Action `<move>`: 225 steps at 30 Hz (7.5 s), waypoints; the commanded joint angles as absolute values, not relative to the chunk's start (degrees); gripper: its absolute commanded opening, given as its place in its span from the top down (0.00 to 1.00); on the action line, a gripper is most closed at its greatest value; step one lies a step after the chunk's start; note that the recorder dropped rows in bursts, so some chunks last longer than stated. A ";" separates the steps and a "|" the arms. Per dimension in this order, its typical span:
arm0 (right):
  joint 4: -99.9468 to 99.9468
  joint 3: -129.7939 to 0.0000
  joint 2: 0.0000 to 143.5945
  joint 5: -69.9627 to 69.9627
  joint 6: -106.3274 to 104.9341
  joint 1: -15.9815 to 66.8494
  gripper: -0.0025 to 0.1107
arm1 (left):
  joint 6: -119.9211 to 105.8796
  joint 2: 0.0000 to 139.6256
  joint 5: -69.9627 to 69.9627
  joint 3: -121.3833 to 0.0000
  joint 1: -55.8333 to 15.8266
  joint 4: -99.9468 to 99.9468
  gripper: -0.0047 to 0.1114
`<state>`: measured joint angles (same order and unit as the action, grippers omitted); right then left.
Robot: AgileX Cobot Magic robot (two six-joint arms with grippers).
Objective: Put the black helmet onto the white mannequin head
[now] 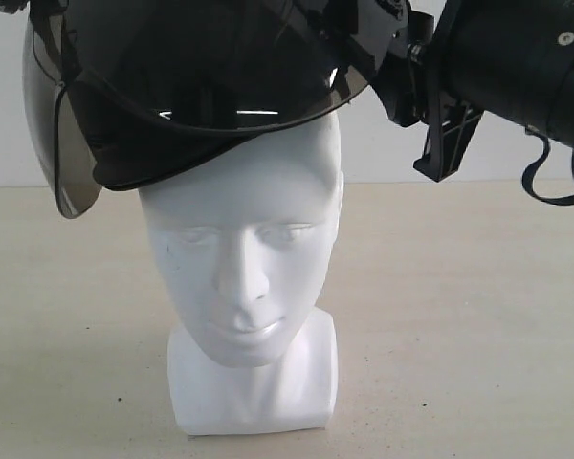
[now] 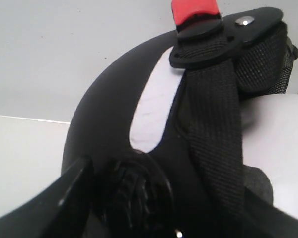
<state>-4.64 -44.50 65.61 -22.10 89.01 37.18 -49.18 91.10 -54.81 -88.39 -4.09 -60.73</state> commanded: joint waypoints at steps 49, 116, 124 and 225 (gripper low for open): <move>-10.76 -44.02 61.78 8.47 73.23 36.51 0.54 | -48.58 89.69 -69.96 -88.28 -7.37 -66.50 0.92; -23.48 -68.02 54.06 51.82 28.52 36.51 0.97 | -22.77 23.77 -13.19 -22.71 -5.14 -46.38 0.92; -9.97 -74.32 59.90 49.83 17.17 36.51 0.97 | 0.00 39.78 -13.70 -25.73 -5.14 -36.16 0.92; 13.44 -70.59 53.09 69.96 -7.58 36.51 0.97 | -35.00 41.75 -59.74 -57.00 -5.24 -63.08 0.92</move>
